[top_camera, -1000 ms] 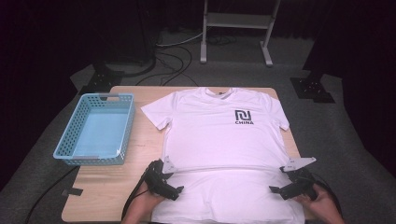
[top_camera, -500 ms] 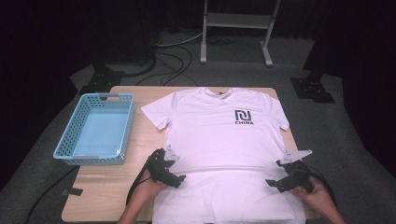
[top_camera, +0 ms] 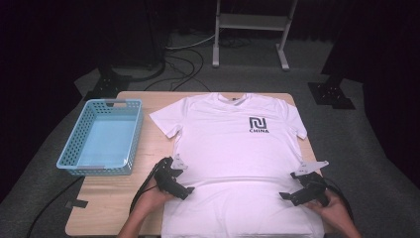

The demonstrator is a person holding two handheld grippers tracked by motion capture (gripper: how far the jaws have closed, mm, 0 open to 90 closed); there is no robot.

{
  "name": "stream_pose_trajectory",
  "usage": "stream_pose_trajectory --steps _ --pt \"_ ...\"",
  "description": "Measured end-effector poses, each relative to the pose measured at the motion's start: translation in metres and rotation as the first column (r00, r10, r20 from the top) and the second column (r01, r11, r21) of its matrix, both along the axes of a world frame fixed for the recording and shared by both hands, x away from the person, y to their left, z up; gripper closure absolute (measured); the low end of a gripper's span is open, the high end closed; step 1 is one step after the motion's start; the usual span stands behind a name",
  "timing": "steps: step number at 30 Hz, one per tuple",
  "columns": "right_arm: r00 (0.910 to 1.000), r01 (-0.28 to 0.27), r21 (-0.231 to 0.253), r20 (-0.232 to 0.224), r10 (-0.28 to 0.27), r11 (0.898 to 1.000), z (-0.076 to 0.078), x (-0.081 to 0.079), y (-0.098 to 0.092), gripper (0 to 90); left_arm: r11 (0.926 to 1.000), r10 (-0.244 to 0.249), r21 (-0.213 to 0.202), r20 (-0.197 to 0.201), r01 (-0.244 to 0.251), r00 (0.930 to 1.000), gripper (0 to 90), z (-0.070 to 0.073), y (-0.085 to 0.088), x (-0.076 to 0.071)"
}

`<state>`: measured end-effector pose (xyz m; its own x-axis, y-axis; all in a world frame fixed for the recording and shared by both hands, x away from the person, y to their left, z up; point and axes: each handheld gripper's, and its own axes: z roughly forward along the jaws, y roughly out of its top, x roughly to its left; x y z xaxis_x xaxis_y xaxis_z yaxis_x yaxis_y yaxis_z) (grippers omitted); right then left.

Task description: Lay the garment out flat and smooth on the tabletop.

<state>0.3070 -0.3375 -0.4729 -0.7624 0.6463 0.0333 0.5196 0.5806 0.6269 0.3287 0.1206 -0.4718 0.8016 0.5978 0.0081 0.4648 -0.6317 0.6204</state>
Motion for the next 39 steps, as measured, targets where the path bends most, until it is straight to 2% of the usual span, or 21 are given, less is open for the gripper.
stream_pose_trajectory --steps 5,10,25,39 --pt "0.9988 0.046 0.044 0.016 -0.047 0.998 0.002 0.009 -0.003 7.9 1.0000 0.002 -0.005 0.013 -0.002 0.9999 3.0 0.002 0.003 0.004" --pt "0.9967 0.076 0.077 0.023 -0.078 0.994 0.004 0.009 -0.006 7.9 0.9998 0.006 -0.019 0.026 -0.006 0.9996 3.0 0.007 0.010 0.006" --pt "0.9906 0.130 0.115 0.028 -0.134 0.985 0.002 -0.007 -0.020 7.9 0.9983 0.019 -0.056 0.037 -0.017 0.9991 3.0 0.014 0.029 0.000" --pt "0.9880 0.144 0.123 0.037 -0.150 0.982 0.005 -0.020 -0.029 7.9 0.9974 0.043 -0.059 0.037 -0.041 0.9984 3.0 0.014 0.049 -0.014"
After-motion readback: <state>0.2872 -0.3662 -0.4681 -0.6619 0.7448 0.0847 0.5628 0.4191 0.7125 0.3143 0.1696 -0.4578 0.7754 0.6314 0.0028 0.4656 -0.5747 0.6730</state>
